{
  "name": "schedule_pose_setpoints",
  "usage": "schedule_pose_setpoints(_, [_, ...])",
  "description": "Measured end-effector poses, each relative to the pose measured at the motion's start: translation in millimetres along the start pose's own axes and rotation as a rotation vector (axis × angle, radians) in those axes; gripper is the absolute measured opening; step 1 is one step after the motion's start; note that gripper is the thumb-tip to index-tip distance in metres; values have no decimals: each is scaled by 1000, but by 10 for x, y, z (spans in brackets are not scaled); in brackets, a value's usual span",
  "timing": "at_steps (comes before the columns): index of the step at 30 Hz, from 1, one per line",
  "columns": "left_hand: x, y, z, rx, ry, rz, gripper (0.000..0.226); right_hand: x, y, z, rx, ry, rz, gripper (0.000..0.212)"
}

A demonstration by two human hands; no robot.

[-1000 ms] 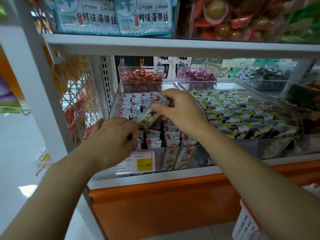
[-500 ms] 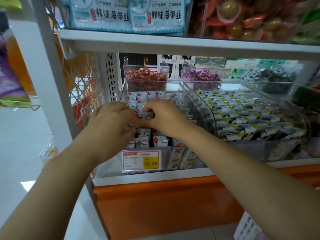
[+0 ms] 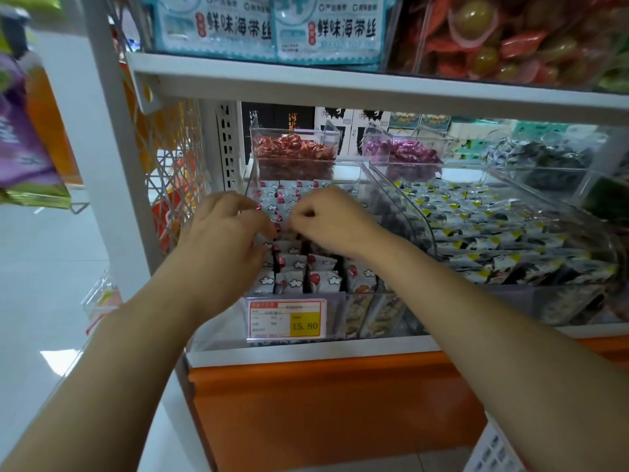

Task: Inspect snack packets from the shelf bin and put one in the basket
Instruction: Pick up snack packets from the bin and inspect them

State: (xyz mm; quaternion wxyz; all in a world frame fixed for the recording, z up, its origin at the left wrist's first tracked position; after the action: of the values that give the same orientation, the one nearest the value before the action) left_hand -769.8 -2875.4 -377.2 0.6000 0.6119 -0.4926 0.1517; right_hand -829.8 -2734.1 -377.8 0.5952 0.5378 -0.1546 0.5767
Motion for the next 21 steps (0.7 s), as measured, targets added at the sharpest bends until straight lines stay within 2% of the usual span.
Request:
schedule_pose_setpoints(3, [15,3,1,1,-8,-6,25,78,110,-46,-57,59,-94,21])
schedule_pose_setpoints(8, [20,2,-15,4,-8,-10,27,-72,194,-32,29,-195,63,15])
schedule_pose_setpoints(10, [22,-3,-18,4,-6,-14,27,-96,197,-19,42,-194,39,12])
schedule_pose_setpoints(12, [20,-3,-21,3,-9,-20,28,-65,175,1,29,-65,0,6])
schedule_pose_setpoints(16, [52,20,-46,5,-28,-92,27,160,65,18,-53,315,-146,12])
schedule_pose_setpoints(21, [115,26,-139,11,-137,-217,33,506,-251,-56,-142,515,-408,18])
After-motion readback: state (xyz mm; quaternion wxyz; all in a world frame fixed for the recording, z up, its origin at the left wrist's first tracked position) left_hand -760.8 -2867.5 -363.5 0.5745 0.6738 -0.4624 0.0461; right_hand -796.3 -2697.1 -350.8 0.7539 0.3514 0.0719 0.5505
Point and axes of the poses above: each hand's wrist, its own y-axis towards the middle knuckle, its own x-axis out of the back of the hand, z = x × y, the point moved 4 cm from there along y, towards the middle knuckle, and after that the axes turned 9 degrees about -z, right-handed, at the moved point
